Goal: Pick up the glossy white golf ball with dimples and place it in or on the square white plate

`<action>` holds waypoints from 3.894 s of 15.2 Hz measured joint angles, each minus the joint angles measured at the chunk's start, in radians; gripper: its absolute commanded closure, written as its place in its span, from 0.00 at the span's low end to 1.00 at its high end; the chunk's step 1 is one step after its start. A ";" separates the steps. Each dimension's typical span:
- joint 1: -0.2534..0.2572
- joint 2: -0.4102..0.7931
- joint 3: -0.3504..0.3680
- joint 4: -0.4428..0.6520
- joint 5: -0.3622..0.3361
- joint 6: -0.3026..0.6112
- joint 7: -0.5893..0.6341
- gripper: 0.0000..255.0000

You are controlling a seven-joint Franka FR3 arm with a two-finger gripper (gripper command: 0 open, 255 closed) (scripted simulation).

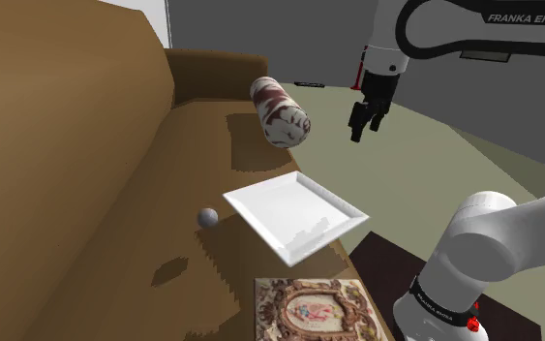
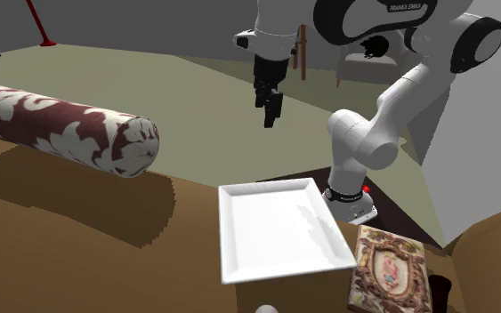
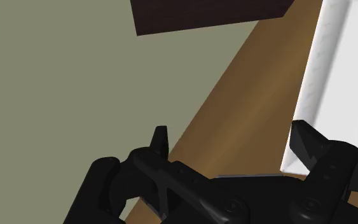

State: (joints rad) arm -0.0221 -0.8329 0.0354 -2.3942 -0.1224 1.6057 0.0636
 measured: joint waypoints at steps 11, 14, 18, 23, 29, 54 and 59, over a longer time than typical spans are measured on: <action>0.072 0.102 0.143 -0.035 0.169 0.141 0.190 0.00; 0.089 0.157 0.184 -0.025 0.214 0.196 0.242 0.00; 0.114 0.238 0.251 -0.002 0.271 0.270 0.321 0.00; 0.135 0.354 0.328 0.049 0.319 0.364 0.410 0.00; 0.148 0.518 0.420 0.157 0.334 0.460 0.527 0.00; 0.163 0.753 0.517 0.236 0.267 0.647 0.671 1.00; 0.163 0.753 0.517 0.236 0.267 0.647 0.671 0.00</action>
State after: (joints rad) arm 0.1404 -0.0803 0.5522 -2.1582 0.1451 2.2528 0.7347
